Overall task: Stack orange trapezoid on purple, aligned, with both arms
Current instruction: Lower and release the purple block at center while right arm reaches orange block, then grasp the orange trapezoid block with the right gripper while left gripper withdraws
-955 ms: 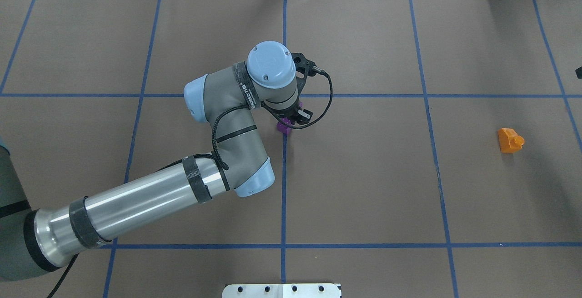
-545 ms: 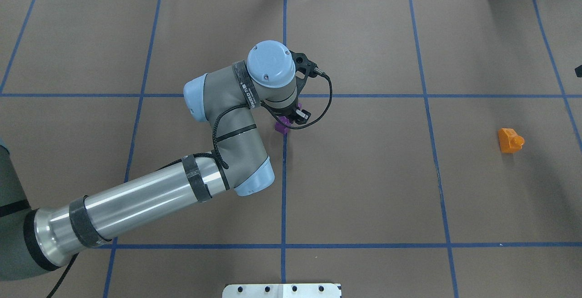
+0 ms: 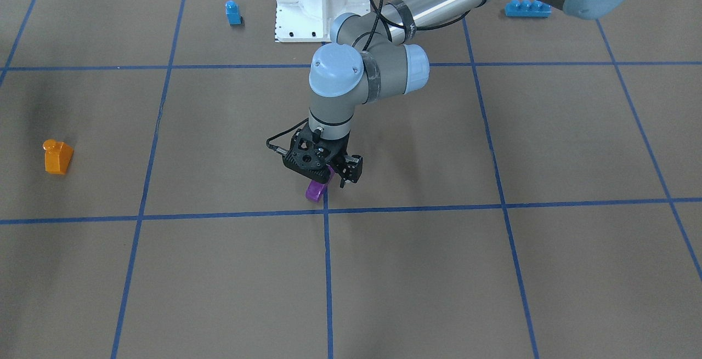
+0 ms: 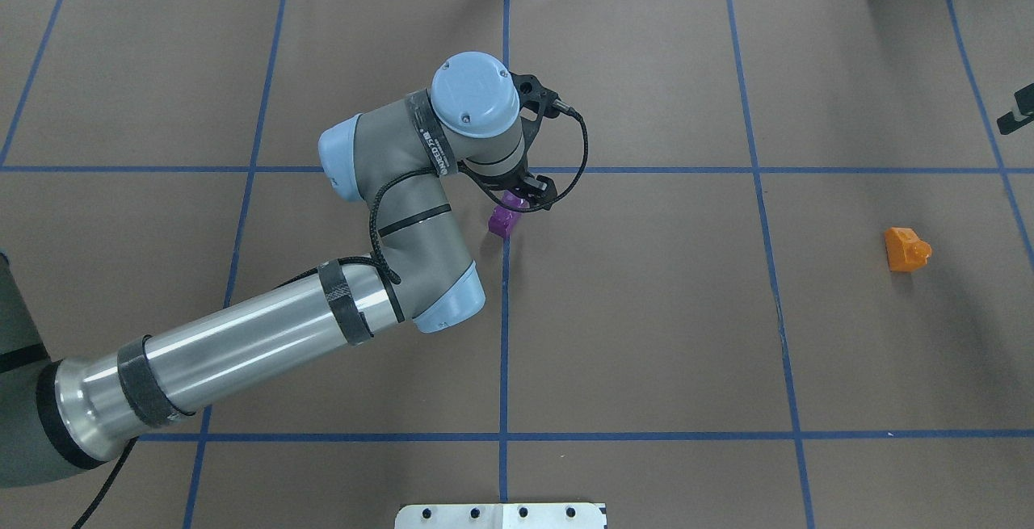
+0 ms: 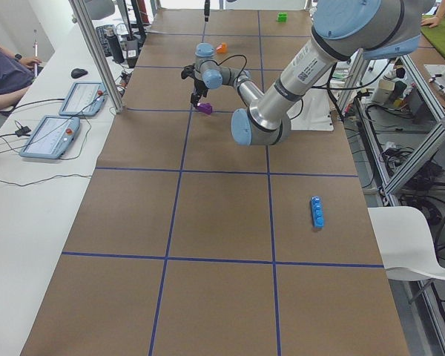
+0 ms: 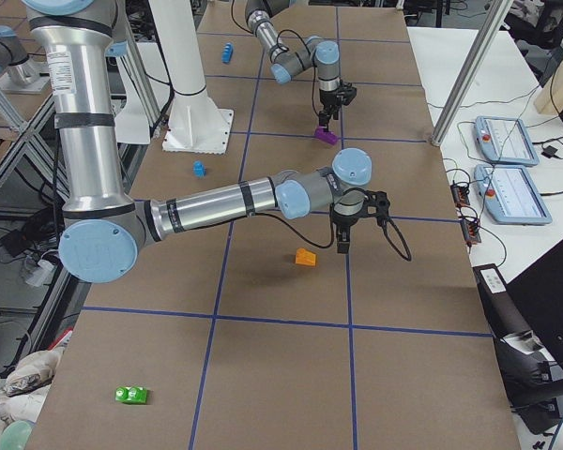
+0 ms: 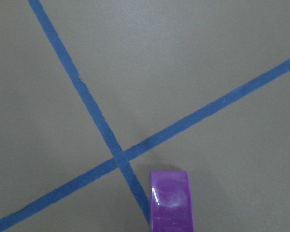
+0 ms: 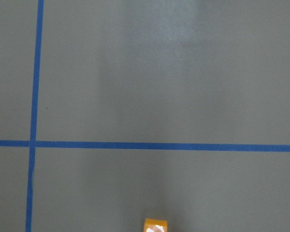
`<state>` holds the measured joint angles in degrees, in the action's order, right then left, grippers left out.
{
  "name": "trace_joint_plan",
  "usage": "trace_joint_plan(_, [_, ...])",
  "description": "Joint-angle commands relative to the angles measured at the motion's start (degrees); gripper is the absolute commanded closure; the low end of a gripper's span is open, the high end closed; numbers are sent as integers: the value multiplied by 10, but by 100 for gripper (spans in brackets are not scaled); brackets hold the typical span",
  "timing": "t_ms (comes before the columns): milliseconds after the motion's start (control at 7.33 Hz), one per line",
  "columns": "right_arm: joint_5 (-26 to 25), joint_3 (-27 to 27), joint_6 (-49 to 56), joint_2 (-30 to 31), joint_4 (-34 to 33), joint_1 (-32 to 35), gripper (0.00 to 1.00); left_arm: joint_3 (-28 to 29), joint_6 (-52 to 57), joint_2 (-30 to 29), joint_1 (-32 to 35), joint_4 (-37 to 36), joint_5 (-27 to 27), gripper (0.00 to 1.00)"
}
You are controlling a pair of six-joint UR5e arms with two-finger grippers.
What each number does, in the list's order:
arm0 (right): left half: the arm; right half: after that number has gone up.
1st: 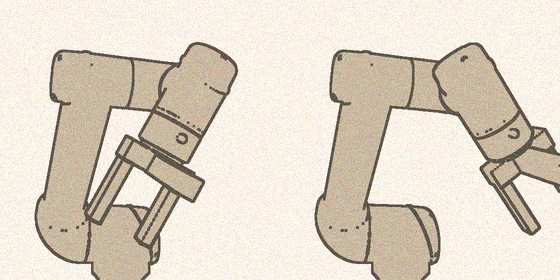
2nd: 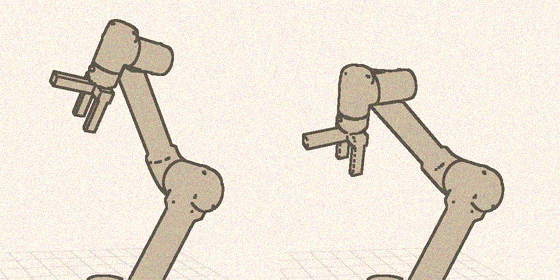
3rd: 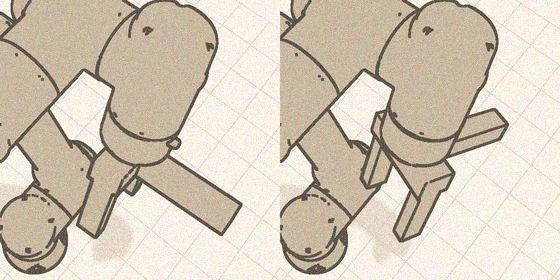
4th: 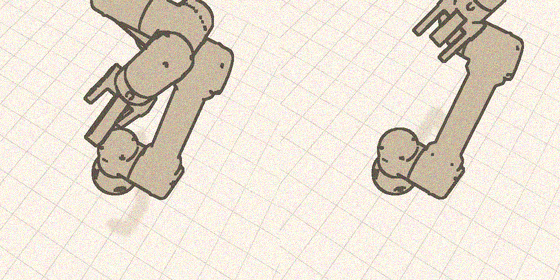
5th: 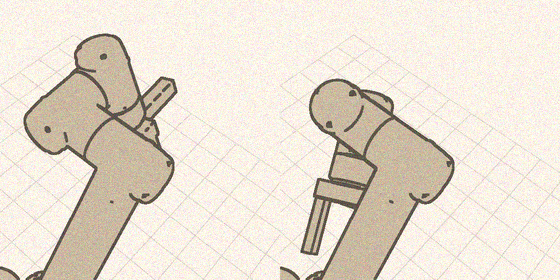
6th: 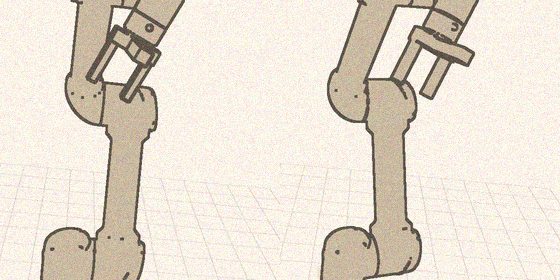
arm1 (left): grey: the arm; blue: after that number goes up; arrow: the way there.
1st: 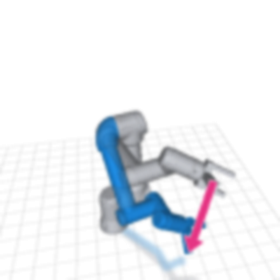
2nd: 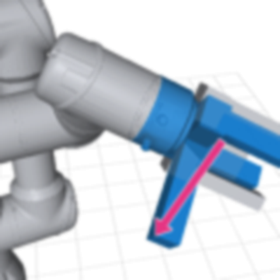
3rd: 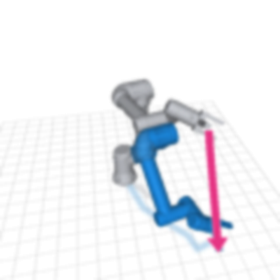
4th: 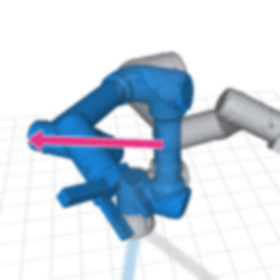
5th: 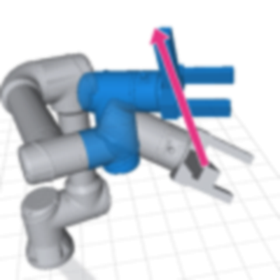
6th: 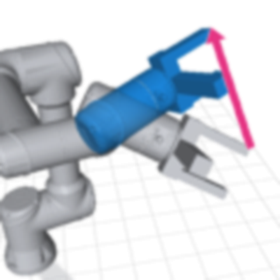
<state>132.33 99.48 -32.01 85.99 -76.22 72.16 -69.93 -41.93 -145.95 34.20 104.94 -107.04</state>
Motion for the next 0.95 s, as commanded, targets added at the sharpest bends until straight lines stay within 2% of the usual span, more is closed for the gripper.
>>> trace_joint_plan(0, [-59, 2, -109, 41, 113, -90, 0, -34, -10, 2, 36, -32, -46, 0])
trace_joint_plan(273, [-99, 0, -166, 69, 116, -139, 0, -105, -3, 5, 66, -138, -72, 0])
trace_joint_plan(409, [-118, -1, -169, 80, 118, -153, 0, -126, 0, 13, 77, -163, -83, 0])
trace_joint_plan(818, [-113, -45, -161, 81, 144, -169, 0, -144, 0, 35, 82, -164, -83, 0])
